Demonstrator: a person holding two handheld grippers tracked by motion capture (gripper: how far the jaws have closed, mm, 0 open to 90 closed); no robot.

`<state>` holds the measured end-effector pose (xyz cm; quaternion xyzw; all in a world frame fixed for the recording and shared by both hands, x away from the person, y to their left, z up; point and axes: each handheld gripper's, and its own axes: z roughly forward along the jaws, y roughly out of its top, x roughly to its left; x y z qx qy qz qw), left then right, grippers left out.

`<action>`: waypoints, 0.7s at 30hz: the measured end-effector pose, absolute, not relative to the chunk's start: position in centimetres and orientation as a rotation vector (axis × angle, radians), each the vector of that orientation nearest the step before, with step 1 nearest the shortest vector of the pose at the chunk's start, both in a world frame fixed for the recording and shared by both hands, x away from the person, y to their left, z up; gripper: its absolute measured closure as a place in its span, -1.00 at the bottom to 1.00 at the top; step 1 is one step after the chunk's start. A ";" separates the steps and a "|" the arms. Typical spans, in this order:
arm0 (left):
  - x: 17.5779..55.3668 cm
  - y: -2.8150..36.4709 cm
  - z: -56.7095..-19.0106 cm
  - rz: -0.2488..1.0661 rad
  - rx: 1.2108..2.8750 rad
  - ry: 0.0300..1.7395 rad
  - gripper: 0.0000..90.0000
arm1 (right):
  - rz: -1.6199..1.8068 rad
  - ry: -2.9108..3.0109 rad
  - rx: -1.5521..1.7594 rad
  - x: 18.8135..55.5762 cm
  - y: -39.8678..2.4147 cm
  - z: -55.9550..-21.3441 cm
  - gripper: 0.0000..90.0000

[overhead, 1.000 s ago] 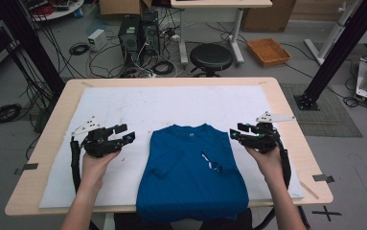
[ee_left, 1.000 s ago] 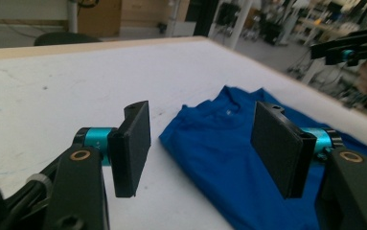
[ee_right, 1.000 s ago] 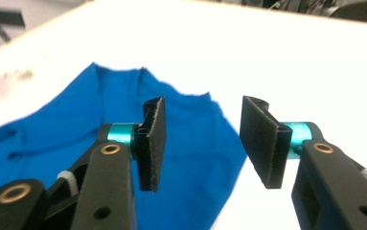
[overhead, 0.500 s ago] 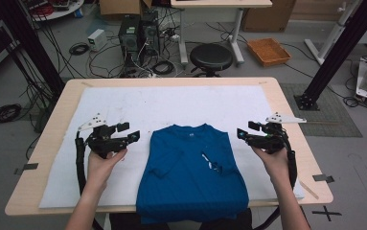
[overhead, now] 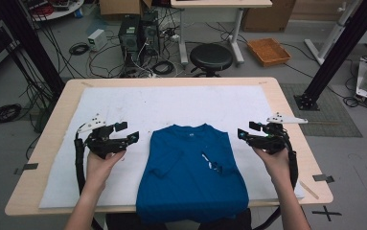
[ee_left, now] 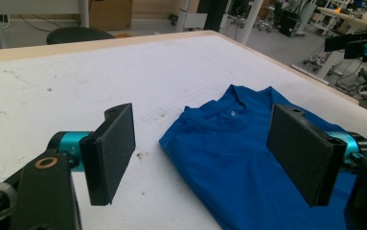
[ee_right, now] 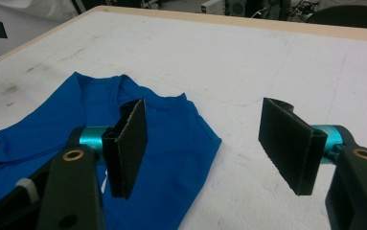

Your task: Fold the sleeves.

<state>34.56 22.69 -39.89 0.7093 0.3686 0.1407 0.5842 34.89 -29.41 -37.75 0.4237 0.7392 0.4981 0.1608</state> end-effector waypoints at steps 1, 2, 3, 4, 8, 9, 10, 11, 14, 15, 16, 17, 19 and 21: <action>34.5 22.7 -39.9 0.331 1.662 0.856 -0.44 | 1.422 2.112 1.206 34.9 -29.4 -37.8 -0.25; 34.5 22.7 -39.9 0.324 1.663 0.855 -0.44 | 1.423 2.112 1.203 35.0 -29.4 -37.8 -0.25; 34.5 22.7 -39.9 0.324 1.663 0.855 -0.44 | 1.422 2.113 1.211 35.0 -29.3 -37.8 -0.25; 34.5 22.7 -39.9 0.326 1.664 0.856 -0.44 | 1.420 2.114 1.216 35.1 -29.3 -37.8 -0.24; 34.4 22.9 -40.0 0.321 1.659 0.856 -0.44 | 1.421 2.113 1.218 35.2 -29.3 -37.8 -0.24; 34.4 23.0 -40.1 0.319 1.661 0.855 -0.44 | 1.424 2.112 1.217 35.2 -29.2 -37.8 -0.24; 34.4 23.0 -40.1 0.317 1.658 0.859 -0.44 | 1.424 2.112 1.217 35.2 -29.2 -37.8 -0.24; 34.3 23.1 -40.1 0.317 1.659 0.861 -0.44 | 1.424 2.112 1.217 35.3 -29.2 -37.8 -0.24; 34.2 23.1 -40.1 0.314 1.664 0.860 -0.44 | 1.421 2.112 1.213 35.3 -29.1 -37.9 -0.24; 34.2 23.1 -40.1 0.311 1.662 0.860 -0.44 | 1.420 2.116 1.210 35.4 -29.0 -37.9 -0.24; 34.2 23.1 -40.1 0.315 1.666 0.858 -0.44 | 1.422 2.119 1.212 35.4 -28.9 -37.9 -0.25; 34.1 23.1 -40.1 0.314 1.666 0.856 -0.44 | 1.422 2.119 1.212 35.4 -28.9 -37.9 -0.25; 34.1 23.1 -40.1 0.311 1.667 0.851 -0.44 | 1.422 2.119 1.208 35.5 -28.8 -37.9 -0.25; 34.1 23.1 -40.1 0.311 1.664 0.847 -0.44 | 1.422 2.122 1.208 35.5 -28.8 -37.9 -0.24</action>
